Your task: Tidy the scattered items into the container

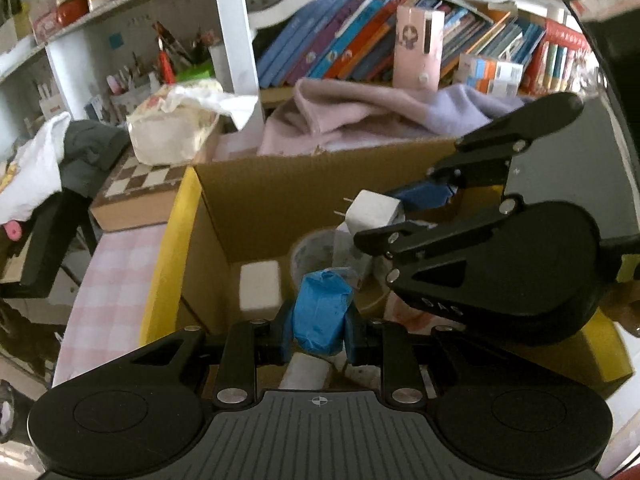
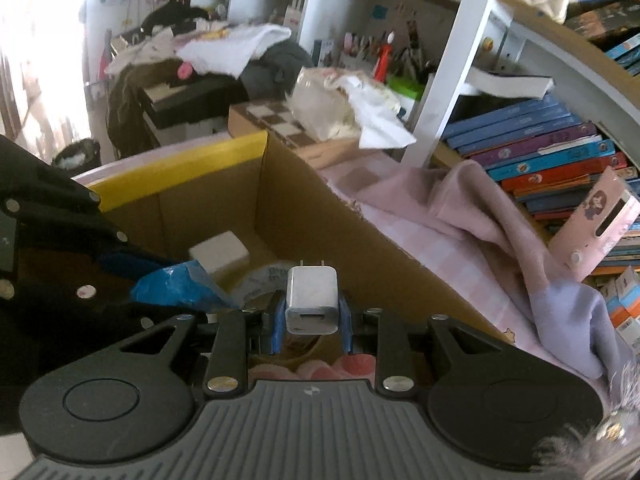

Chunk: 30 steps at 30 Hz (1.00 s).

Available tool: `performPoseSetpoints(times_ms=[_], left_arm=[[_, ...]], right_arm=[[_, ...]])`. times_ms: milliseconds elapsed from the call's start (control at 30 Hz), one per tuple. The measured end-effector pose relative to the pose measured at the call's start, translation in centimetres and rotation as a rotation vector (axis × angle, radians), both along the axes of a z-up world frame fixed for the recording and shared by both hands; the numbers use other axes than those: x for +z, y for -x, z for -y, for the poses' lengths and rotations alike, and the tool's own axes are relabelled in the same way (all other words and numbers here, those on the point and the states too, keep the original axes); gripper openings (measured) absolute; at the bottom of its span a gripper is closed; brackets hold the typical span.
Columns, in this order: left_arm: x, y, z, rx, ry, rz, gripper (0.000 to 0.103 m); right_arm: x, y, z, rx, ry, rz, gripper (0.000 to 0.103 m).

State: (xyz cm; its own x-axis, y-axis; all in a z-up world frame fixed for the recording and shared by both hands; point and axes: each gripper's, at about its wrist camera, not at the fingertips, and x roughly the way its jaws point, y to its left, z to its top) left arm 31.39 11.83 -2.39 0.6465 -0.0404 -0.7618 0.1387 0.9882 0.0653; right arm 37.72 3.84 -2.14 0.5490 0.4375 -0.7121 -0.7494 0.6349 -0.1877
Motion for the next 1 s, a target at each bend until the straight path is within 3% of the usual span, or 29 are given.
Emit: performPoseSetpoints(times_ms=[433, 533, 600, 667, 833, 1000], left_arm=[[-0.9, -0.1, -0.1, -0.032, -0.004, -0.028, 0.024], [-1.0, 0.1, 0.1, -0.045, -0.007, -0.034, 0.037], [-0.7, 0.6, 0.2, -0.036, -0.019, -0.012, 0.064], [0.0, 1.4, 0.2, -0.037, -0.012, 0.024, 0.07], [2.2, 3.4, 0.4, -0.022, -0.013, 0.105, 0.071], [4.9, 6.6, 0.4, 0.02, -0.023, 0.211, 0.083]], right_arm=[[-0.5, -0.5, -0.6, -0.01, 0.049, -0.014, 0.025], [-0.3, -0.3, -0.5, -0.003, 0.038, -0.003, 0.029], [0.1, 0.0, -0.4, -0.004, 0.021, 0.009, 0.035], [0.7, 0.6, -0.2, -0.004, 0.007, 0.021, 0.037], [2.3, 2.6, 0.5, -0.01, -0.022, 0.059, 0.038], [4.8, 5.5, 2.4, -0.042, -0.093, 0.111, 0.043]])
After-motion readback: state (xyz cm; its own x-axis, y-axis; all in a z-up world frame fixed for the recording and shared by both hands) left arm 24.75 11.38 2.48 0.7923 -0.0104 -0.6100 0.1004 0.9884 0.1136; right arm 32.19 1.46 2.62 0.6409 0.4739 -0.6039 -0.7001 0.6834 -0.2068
